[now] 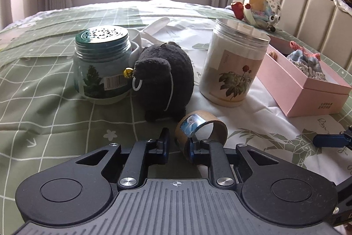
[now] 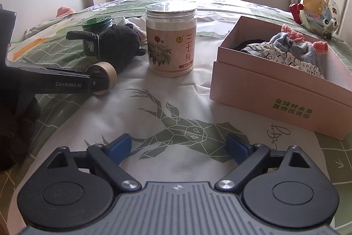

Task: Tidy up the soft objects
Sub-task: 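Grasp the tan tape roll with the left tool, then hold the tape roll in the left tool while the right tool grasps the black plush toy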

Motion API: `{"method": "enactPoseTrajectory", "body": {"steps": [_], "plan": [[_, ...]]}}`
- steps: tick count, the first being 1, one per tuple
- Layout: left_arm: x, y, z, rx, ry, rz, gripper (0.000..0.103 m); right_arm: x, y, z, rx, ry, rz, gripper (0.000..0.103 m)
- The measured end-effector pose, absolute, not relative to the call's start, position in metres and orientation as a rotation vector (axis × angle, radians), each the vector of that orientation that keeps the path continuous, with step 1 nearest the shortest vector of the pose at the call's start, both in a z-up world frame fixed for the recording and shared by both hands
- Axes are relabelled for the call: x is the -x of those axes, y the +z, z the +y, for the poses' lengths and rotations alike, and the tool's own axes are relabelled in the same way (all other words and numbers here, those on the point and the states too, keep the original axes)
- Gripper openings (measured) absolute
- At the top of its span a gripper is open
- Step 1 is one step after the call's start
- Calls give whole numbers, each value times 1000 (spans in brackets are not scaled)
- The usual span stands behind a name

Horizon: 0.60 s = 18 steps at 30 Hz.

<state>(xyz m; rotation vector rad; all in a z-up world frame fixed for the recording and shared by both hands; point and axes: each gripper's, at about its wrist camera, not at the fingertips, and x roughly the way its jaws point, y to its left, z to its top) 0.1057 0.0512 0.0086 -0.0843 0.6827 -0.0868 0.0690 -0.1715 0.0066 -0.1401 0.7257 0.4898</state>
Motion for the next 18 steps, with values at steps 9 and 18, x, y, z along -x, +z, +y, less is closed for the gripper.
{"method": "enactPoseTrajectory", "body": {"steps": [9, 18], "plan": [[-102, 6, 57, 133, -90, 659, 19, -65, 6, -168, 165, 471, 718, 101], [-97, 6, 61, 166, -82, 644, 19, -69, 7, -167, 175, 489, 744, 103]]}}
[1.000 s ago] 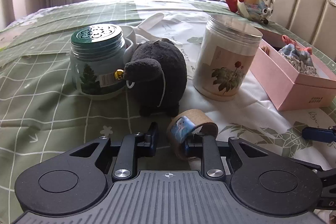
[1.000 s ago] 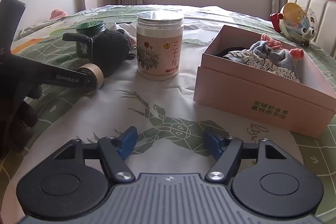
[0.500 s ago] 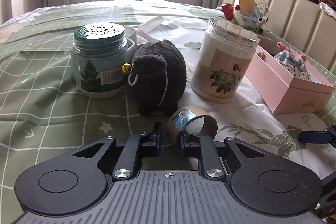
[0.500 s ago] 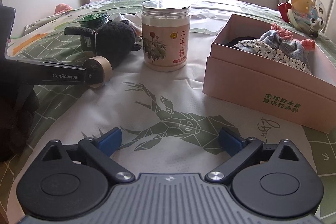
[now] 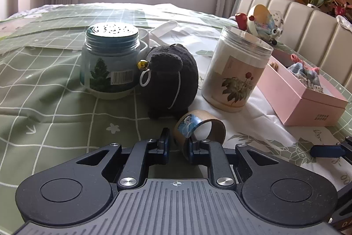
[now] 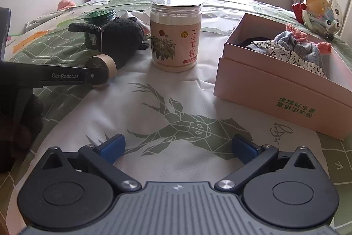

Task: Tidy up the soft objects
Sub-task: 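Hold the tape roll in the left tool while the right tool grasps the black plush toy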

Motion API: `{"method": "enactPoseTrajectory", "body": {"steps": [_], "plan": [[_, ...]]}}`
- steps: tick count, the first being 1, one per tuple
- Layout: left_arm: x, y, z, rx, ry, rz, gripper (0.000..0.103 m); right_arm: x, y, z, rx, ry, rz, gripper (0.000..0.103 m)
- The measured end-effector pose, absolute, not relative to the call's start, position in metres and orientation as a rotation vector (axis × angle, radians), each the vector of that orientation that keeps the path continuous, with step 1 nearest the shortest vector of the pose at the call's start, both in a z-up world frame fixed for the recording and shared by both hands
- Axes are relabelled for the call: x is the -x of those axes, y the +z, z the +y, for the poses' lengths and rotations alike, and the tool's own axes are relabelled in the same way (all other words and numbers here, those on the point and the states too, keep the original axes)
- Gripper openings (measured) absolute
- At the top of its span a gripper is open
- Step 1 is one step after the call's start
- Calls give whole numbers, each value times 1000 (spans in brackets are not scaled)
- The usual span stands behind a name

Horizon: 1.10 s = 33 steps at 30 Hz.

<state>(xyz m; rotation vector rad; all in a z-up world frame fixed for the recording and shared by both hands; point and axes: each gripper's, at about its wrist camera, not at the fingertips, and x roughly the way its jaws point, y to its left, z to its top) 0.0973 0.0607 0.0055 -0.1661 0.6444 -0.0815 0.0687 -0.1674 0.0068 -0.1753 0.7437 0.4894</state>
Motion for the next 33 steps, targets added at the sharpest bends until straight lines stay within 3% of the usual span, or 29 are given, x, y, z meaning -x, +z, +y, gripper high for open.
{"method": "enactPoseTrajectory", "body": {"steps": [4, 7, 14, 20, 23, 27, 33], "plan": [[-97, 8, 64, 180, -81, 646, 12, -70, 10, -169, 184, 518, 748, 103], [-94, 11, 70, 212, -109, 651, 10, -68, 19, -165, 177, 529, 736, 96], [-79, 23, 86, 235, -158, 648, 9, -81, 79, -125, 83, 563, 635, 95], [-61, 40, 117, 246, -96, 610, 9, -126, 116, -58, -45, 519, 694, 95], [-56, 47, 134, 245, -70, 587, 9, -140, 112, -27, -72, 426, 711, 95], [-54, 50, 152, 251, -49, 579, 9, -156, 80, -3, -37, 359, 793, 85], [-59, 46, 163, 378, -165, 581, 9, -167, 58, -11, -55, 359, 835, 80]]}}
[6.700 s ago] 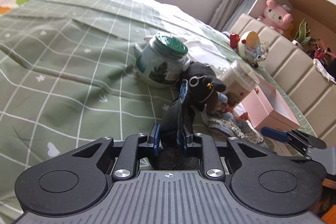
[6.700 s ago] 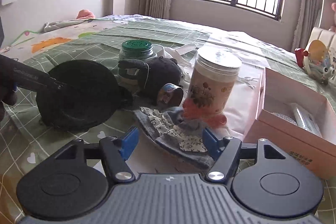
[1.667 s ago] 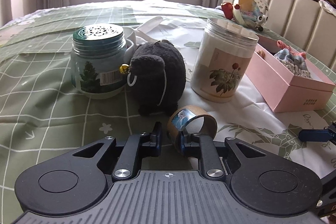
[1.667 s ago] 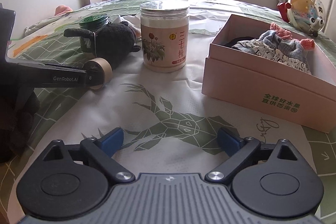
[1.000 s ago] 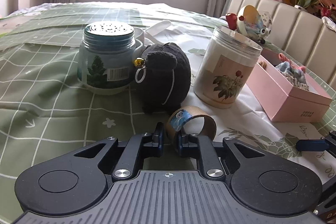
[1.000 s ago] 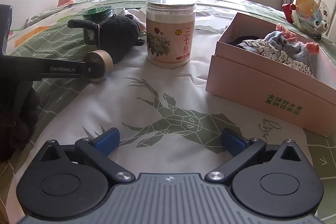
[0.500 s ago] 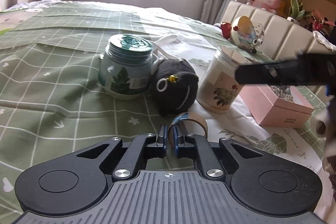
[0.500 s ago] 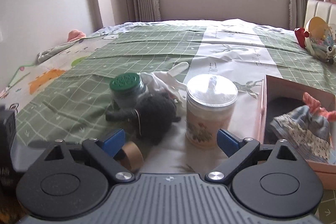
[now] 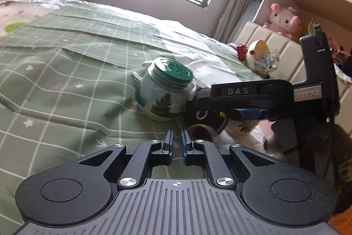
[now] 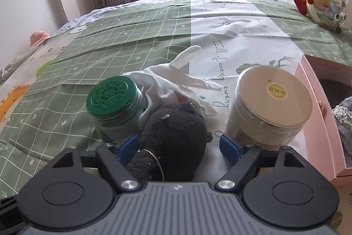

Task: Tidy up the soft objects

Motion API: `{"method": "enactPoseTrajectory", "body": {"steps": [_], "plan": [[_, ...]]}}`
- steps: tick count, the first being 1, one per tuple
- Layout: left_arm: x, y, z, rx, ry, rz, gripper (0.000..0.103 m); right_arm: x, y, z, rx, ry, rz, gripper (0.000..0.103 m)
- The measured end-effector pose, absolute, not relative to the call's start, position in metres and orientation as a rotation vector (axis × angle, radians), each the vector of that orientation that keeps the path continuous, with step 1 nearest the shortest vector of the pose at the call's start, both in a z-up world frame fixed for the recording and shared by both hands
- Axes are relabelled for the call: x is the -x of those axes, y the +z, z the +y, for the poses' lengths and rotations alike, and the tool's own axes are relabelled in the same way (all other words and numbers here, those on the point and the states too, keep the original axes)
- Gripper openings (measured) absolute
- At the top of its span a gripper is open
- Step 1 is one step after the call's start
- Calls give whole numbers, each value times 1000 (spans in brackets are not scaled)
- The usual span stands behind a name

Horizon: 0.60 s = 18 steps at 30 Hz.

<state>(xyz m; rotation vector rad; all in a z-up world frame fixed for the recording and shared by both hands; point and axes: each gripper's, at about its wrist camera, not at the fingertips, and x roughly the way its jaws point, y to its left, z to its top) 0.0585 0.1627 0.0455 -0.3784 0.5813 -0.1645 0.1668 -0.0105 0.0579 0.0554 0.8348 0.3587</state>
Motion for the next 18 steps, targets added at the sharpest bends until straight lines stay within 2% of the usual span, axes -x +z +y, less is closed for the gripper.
{"method": "enactPoseTrajectory", "body": {"steps": [5, 11, 14, 18], "plan": [[-70, 37, 137, 377, -246, 611, 11, -162, 58, -23, -62, 398, 843, 79], [-86, 31, 109, 299, -234, 625, 13, -124, 73, -65, -19, 413, 726, 79], [-101, 25, 99, 256, -172, 667, 17, -111, 69, -87, 8, 401, 716, 79], [-111, 21, 92, 236, -131, 678, 18, -104, 59, -108, 17, 391, 725, 79]]}}
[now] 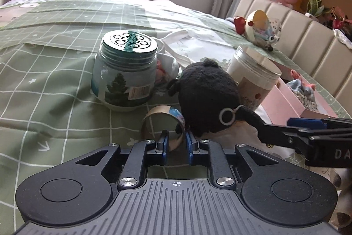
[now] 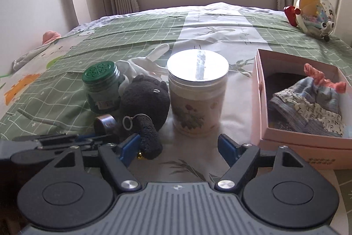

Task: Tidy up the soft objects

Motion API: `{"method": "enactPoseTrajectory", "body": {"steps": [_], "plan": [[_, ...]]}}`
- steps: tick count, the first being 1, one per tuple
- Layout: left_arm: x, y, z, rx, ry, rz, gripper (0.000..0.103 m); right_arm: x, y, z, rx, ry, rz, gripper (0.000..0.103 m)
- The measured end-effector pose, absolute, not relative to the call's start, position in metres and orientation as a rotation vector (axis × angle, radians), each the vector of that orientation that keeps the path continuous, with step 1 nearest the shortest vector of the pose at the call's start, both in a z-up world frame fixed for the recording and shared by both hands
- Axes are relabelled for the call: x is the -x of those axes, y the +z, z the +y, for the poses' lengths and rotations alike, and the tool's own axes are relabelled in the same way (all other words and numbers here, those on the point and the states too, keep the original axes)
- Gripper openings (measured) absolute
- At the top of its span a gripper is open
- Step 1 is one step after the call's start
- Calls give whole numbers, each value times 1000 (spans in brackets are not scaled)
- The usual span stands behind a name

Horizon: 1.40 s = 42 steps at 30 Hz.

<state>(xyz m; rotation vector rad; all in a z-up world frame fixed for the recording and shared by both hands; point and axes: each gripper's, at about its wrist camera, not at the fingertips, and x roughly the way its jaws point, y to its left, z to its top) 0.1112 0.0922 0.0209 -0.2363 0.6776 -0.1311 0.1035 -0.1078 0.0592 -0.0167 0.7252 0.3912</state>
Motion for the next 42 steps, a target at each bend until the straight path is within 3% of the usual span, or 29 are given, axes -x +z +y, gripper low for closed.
{"method": "enactPoseTrajectory", "body": {"steps": [8, 14, 20, 24, 30, 42], "plan": [[-121, 11, 83, 191, -152, 701, 23, -99, 47, -128, 6, 391, 708, 79], [-124, 8, 79, 160, -173, 703, 21, -83, 35, -128, 96, 409, 666, 79], [-119, 9, 88, 223, -174, 664, 10, -74, 22, -129, 112, 437, 685, 79], [-105, 20, 102, 272, -180, 612, 8, -65, 46, -125, 91, 486, 600, 79], [-90, 37, 128, 329, -145, 575, 8, -88, 85, -74, 113, 467, 509, 79], [-71, 44, 182, 359, -75, 534, 9, -122, 28, 33, 486, 319, 475, 80]]}}
